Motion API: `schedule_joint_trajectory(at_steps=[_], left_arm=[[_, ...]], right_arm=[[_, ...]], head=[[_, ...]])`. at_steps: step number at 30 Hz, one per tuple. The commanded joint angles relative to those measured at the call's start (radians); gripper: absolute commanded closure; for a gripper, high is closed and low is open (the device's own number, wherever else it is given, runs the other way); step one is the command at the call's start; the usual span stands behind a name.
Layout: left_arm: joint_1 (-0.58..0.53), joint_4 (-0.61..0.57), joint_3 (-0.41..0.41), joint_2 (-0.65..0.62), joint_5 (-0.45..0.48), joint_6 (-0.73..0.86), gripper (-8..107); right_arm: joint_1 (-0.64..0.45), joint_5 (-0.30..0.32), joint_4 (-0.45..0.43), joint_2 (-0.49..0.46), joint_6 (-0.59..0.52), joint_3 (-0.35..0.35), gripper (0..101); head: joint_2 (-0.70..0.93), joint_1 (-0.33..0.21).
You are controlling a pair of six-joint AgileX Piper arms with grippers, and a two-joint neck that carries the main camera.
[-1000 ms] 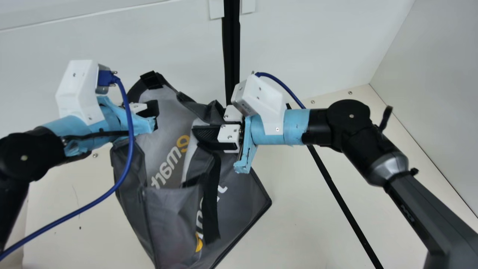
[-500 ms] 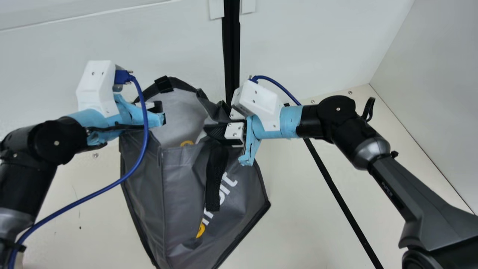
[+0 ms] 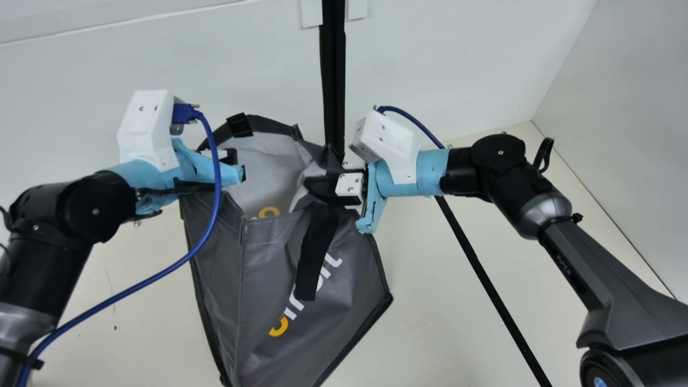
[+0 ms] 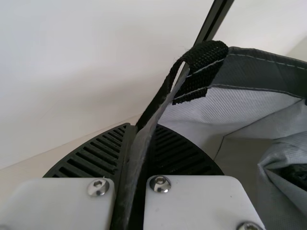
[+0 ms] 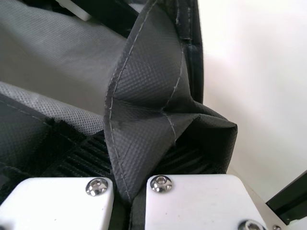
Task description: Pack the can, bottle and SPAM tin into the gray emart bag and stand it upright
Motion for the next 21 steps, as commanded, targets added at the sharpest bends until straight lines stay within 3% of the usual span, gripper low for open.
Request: schedule_joint_trajectory(at_steps=[1, 21], left_arm=[[-0.003, 0.006, 0.007, -0.006, -0.006, -0.011, 107], [-0.028, 0.054, 0.029, -0.028, -0.027, -0.067, 107]], right_arm=[[-0.007, 0.006, 0.006, 0.000, 0.007, -0.001, 101], [-0.020, 0.025, 0.006, 0.000, 0.023, -0.004, 101]], head=[[-0.001, -0.023], [-0.001, -0.023]])
